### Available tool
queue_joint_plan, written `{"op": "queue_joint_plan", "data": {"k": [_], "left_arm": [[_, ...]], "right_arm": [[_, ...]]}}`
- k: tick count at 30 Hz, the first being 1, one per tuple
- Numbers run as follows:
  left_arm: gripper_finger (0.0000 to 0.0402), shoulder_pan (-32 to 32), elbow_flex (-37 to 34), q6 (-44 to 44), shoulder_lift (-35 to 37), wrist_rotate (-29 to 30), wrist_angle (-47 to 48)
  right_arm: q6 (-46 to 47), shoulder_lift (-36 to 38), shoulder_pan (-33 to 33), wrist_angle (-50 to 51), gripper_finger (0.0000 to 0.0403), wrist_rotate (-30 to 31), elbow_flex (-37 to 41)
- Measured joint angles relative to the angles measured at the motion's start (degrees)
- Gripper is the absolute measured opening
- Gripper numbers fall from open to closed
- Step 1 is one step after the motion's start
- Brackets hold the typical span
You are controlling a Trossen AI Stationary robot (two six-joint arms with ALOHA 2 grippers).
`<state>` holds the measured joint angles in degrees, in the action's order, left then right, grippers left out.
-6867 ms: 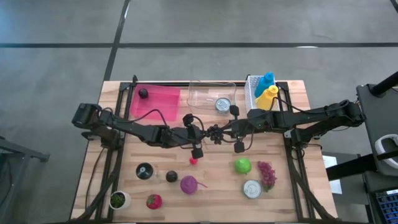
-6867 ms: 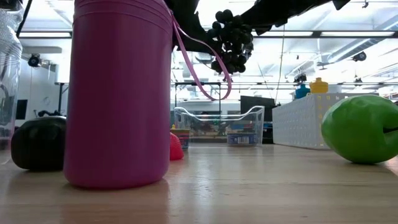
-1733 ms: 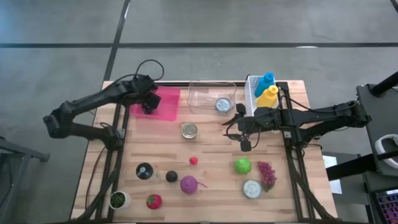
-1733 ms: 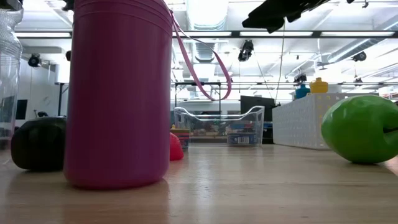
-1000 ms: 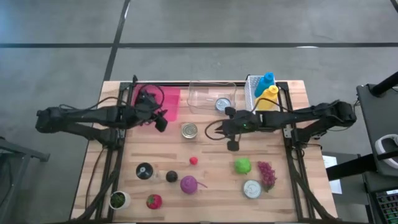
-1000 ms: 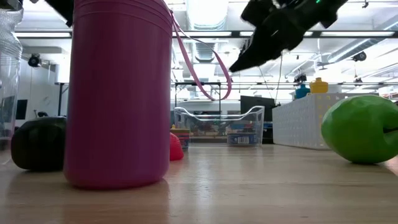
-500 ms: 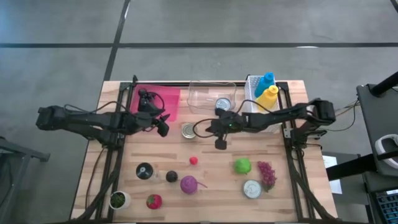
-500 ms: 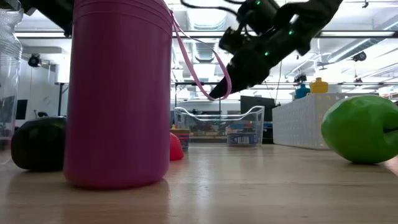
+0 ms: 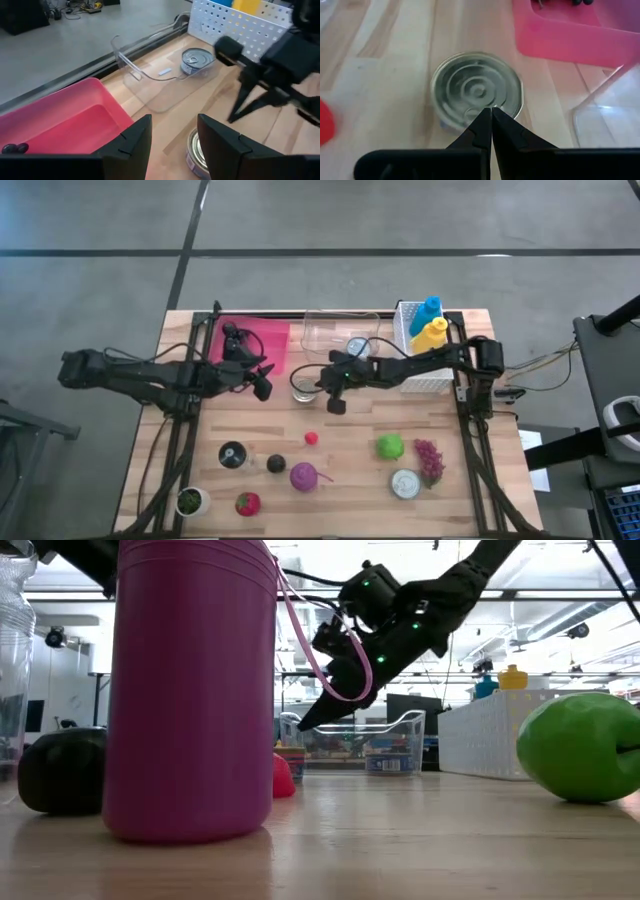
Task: Pick & Place Food Item
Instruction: Put the blue red tuna can into the transparent bin
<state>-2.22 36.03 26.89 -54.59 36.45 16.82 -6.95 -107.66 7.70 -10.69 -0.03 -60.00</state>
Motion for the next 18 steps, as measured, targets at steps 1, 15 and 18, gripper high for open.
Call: {"op": "queue_joint_plan", "data": {"k": [1,15,18], "left_arm": [[0.0162,-0.38,-0.02,0.0,0.0,0.0,-0.14],[0.0163,-1.98,0.0,-1.55,0.0,0.0,-1.14],[0.0165,-1.98,-0.06,-1.55,0.0,0.0,-1.14]], "right_arm": [[-0.48,-0.57,0.02,-0.14,0.0008,0.0,-0.63],[-1.57,-7.19,0.18,5.86,0.0008,-0.66,-7.05],[-1.13,-7.16,0.18,7.3,0.0008,-0.59,-7.35]]}}
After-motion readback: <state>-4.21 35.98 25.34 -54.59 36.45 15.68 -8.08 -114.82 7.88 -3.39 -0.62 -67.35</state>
